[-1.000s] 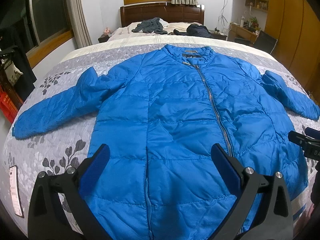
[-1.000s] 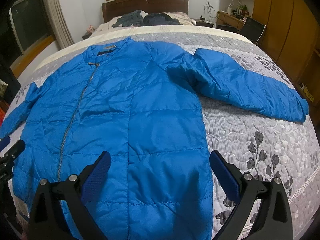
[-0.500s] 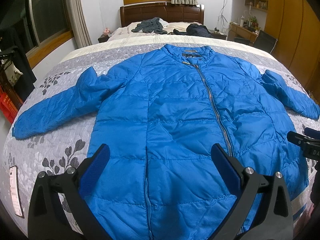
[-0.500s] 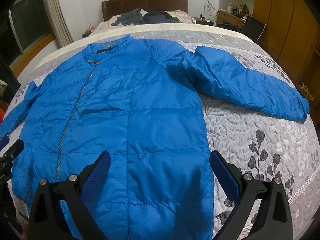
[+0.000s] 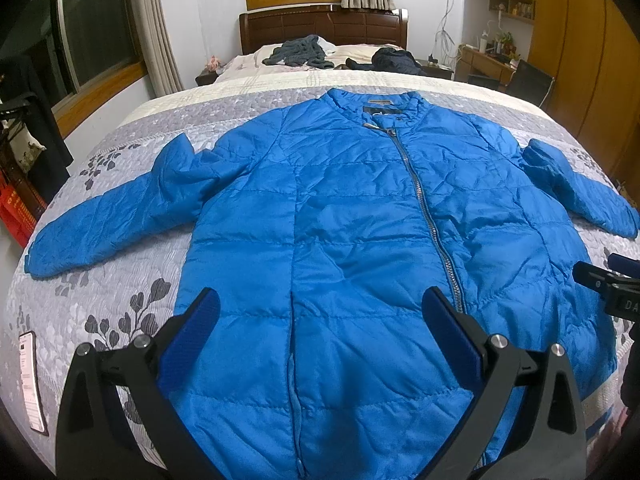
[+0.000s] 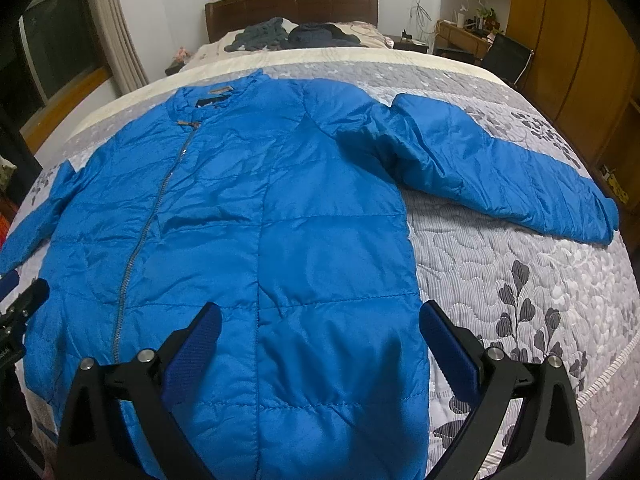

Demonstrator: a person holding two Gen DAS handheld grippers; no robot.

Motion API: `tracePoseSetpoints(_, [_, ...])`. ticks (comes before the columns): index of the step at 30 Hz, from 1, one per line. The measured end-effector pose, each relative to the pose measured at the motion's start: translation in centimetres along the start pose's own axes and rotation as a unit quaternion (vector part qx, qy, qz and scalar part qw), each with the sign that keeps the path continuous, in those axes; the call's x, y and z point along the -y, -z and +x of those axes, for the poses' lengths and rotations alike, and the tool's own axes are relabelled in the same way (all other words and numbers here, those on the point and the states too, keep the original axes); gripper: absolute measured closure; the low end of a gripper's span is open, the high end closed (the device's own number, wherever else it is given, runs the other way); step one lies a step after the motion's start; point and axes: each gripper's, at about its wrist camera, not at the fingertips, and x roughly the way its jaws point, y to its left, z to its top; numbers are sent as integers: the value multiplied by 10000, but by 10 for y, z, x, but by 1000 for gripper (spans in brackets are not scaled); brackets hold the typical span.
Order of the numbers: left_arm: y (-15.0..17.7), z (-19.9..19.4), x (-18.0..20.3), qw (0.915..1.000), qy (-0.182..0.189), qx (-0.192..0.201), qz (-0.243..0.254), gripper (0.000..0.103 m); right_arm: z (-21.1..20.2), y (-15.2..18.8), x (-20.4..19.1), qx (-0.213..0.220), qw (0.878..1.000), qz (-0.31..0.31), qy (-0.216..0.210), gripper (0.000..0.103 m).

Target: Fold small clothes

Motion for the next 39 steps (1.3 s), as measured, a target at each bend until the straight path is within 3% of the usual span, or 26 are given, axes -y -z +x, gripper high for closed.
tracePoseSetpoints(32, [1,-2,2,10000,-15,24,16,3,-1,0,2,7,10000,0,-48,4])
tracePoseSetpoints(37, [-9,5,10,9999,118,-125,7,3,9,-9,47,-98,9972,562,-485,4])
tracePoseSetpoints(39, [-17,12,16,9995,208,-237,-5,3,15,-15,78,-217,9953,859,-388,4])
